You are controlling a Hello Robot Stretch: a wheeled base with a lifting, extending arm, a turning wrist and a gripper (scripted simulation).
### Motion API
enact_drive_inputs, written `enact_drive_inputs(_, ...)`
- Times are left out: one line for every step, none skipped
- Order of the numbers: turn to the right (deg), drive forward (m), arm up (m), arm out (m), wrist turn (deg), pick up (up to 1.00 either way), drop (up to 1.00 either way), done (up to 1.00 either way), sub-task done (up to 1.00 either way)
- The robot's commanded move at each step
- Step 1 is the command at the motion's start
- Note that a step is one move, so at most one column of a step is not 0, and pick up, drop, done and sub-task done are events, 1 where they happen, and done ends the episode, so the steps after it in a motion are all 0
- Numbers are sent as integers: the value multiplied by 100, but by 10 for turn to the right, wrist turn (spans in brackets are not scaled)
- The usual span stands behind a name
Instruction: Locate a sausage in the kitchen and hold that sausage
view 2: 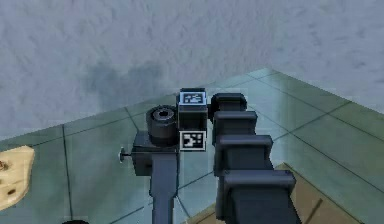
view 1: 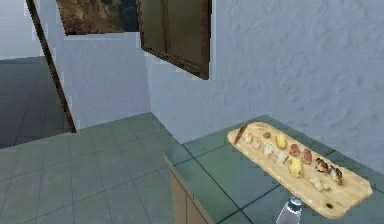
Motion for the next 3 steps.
enact_drive_inputs(0,0,0,0,450,0,0,0,0)
enact_drive_inputs(0,0,0,0,450,0,0,0,0)
enact_drive_inputs(0,0,0,0,450,0,0,0,0)
